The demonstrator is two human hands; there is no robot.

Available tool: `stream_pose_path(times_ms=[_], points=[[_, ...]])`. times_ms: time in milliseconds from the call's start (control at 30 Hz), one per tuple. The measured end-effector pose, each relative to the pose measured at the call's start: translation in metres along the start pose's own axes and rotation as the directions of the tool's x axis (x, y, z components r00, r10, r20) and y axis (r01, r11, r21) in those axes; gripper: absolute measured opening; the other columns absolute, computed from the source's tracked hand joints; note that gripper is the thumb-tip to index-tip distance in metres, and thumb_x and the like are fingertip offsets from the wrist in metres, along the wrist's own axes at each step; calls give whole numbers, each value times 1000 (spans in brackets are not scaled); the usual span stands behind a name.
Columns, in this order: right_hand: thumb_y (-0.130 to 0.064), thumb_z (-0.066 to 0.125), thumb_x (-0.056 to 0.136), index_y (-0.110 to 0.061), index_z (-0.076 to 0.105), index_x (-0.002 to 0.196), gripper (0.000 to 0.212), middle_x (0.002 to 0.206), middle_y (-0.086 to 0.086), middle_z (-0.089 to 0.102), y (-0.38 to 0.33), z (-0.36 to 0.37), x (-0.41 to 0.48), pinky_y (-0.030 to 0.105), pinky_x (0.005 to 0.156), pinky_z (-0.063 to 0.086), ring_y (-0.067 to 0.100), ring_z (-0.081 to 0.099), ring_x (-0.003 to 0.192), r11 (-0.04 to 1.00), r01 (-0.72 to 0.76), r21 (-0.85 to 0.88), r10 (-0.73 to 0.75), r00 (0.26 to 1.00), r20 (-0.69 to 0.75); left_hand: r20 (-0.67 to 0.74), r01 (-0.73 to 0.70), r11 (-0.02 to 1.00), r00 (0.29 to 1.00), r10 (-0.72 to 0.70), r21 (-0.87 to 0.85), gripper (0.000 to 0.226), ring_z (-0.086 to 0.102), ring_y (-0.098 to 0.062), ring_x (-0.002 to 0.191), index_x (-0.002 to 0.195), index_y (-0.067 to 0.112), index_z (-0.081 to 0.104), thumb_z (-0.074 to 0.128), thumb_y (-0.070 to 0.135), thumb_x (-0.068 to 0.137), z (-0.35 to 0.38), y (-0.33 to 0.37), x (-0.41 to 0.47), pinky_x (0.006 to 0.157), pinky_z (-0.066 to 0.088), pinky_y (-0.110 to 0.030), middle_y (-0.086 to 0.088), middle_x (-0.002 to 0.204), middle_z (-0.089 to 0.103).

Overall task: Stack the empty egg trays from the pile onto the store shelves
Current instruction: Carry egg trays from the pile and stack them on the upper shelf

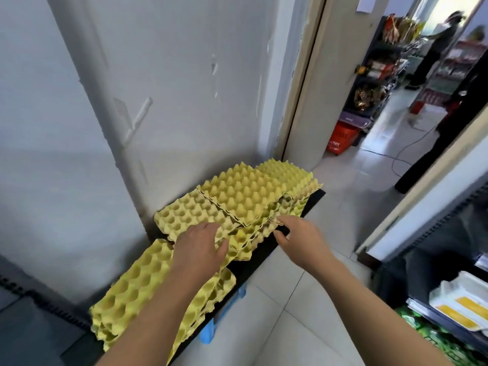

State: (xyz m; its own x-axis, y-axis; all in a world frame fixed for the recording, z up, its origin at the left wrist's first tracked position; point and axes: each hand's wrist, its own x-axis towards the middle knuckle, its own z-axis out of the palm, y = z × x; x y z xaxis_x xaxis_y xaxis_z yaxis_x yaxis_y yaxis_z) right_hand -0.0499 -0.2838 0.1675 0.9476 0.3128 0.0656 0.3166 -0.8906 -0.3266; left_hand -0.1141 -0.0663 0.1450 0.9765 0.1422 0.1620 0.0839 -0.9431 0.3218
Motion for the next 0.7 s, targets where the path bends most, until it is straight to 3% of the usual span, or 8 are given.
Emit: stream_pose_path(times_ms=[133,400,567,700], points=[[-33,49,95,-24,50,137,42,134,-3,57,30,8,49,31,89,45,18,53,119,1000,-23,1,23,1000,1,78,20,1000,997,-21,6,46,54,-17,115,136,24,51,46,48,96,31,9,53,91,42,-32,4,125,59],[-33,50,96,-16,53,133,41,127,2,60,98,38,157,32,90,45,20,56,113,999,36,3,-36,994,106,191,181,983,964,-184,37,49,53,-19,118,139,25,47,44,49,96,106,20,145,92,43,-32,4,131,56],[-35,47,98,-13,44,141,48,142,6,49,143,59,233,35,102,39,22,45,129,996,87,19,-89,965,247,252,392,920,887,-387,32,51,51,-18,120,140,24,43,48,49,95,150,29,187,91,45,-34,3,132,51],[-36,46,98,-12,39,144,52,142,9,47,168,79,284,36,104,38,24,42,130,987,158,35,-161,929,334,298,528,848,803,-516,43,65,46,-23,127,148,22,27,46,53,95,180,33,212,91,47,-38,-2,147,38]])
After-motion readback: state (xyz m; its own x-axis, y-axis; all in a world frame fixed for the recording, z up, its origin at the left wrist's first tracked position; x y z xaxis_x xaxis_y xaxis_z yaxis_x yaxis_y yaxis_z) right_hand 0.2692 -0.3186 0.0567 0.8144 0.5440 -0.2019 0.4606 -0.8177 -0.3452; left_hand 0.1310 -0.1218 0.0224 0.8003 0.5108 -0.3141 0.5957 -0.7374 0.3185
